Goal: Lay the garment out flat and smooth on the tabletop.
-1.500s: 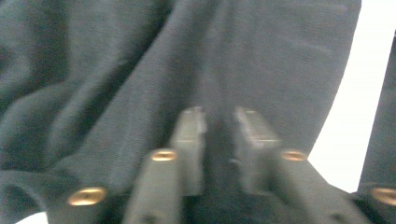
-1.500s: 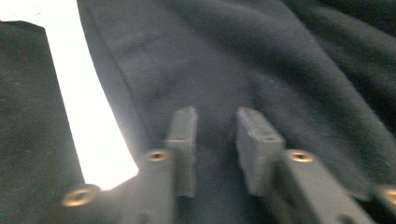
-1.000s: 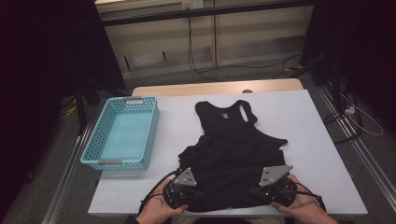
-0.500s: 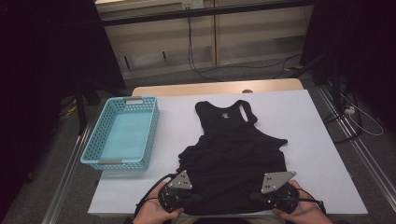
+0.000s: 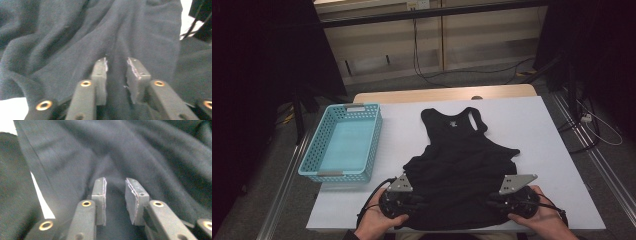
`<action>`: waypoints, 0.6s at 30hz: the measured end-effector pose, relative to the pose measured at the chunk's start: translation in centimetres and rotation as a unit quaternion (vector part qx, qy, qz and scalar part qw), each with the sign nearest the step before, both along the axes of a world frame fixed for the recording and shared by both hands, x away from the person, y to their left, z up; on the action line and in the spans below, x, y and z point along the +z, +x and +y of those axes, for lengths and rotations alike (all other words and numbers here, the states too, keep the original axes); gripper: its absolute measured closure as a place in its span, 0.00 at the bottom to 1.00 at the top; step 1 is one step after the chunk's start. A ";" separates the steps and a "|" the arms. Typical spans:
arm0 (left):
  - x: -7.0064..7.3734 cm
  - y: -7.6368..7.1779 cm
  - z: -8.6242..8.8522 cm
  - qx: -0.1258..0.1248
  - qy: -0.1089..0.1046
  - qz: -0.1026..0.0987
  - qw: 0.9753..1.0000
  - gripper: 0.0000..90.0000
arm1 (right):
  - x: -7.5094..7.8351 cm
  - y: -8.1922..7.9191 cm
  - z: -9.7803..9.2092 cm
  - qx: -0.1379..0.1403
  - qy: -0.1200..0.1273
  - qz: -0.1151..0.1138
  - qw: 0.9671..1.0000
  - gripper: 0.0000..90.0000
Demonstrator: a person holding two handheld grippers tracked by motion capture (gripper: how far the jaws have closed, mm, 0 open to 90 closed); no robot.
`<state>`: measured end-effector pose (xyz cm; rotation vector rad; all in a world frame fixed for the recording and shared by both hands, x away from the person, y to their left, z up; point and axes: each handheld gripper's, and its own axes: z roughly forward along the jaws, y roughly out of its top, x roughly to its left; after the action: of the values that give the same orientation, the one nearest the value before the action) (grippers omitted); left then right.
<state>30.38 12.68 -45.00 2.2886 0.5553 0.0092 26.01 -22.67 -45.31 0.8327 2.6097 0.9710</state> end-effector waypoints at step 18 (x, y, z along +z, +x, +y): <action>-0.4 -0.2 -0.7 -0.010 0.028 -0.006 1.000 1.00 | -0.1 -0.1 0.6 -0.009 -0.012 0.007 1.000 1.00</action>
<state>30.15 11.96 -45.42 2.3478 0.5323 0.0284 25.89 -22.12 -45.37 0.8578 2.6160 0.9320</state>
